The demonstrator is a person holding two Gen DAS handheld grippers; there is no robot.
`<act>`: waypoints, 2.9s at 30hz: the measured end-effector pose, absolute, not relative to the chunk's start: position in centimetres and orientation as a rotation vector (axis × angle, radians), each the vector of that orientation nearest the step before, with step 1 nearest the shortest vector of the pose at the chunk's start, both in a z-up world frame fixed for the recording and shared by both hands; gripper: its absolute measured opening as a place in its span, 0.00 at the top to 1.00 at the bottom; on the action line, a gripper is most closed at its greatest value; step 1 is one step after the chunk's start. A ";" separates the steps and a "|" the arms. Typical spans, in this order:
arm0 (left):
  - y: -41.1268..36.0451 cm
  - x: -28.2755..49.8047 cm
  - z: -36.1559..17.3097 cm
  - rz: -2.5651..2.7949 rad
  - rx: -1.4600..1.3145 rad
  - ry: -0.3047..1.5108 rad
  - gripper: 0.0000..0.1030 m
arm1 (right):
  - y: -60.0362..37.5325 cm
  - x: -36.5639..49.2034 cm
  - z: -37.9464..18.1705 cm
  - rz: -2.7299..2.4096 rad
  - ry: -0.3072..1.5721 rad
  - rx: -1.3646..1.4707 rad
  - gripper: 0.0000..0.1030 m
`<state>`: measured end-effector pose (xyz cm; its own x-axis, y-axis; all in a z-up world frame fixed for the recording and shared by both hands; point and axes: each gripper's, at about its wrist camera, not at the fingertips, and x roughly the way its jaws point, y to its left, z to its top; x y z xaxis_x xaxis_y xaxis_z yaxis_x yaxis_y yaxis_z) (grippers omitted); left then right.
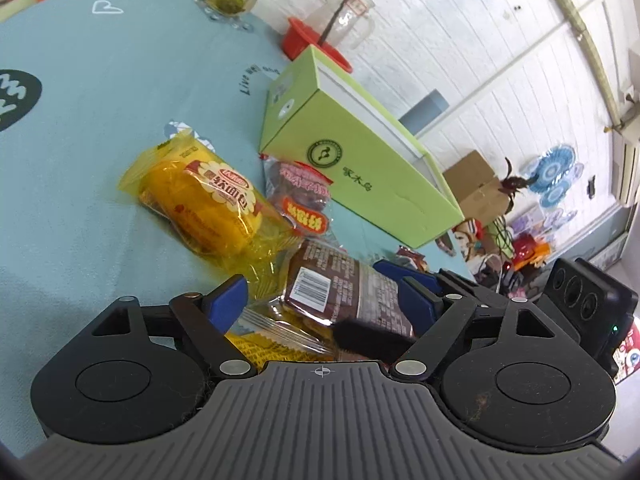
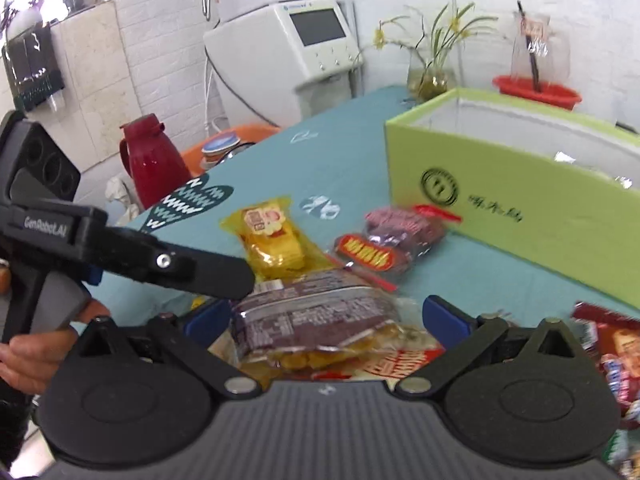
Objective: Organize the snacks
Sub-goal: 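Return the left gripper to the pile and grasp the brown-wrapped pastry, then lower the brown-wrapped pastry into the green box and open the left gripper, then move the left gripper to the pile and grasp the green packet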
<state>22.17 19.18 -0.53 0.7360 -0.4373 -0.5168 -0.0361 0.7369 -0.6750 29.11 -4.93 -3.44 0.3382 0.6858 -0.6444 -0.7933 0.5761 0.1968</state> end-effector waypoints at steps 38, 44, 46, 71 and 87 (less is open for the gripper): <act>13.7 19.6 3.0 -0.246 -0.456 0.650 0.72 | -7.7 23.2 -2.2 0.864 0.572 -0.200 0.15; 14.0 24.6 5.7 -0.258 -0.451 0.618 0.73 | -7.2 27.6 0.0 0.826 0.518 -0.216 0.15; 14.2 27.5 7.2 -0.261 -0.441 0.600 0.72 | -6.8 30.5 1.2 0.814 0.498 -0.227 0.15; 17.9 38.5 10.7 -0.227 -0.371 0.488 0.31 | -5.8 40.6 3.5 0.727 0.482 -0.183 0.09; 15.8 19.4 2.3 -0.176 -0.507 0.637 0.27 | -12.4 18.2 -2.5 0.720 0.610 0.020 0.09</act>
<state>19.42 15.75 2.26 0.7939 -0.3086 -0.5239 0.0041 0.8644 -0.5029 18.19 -12.37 -2.52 0.5864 0.6236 -0.5170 -0.6124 0.7590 0.2210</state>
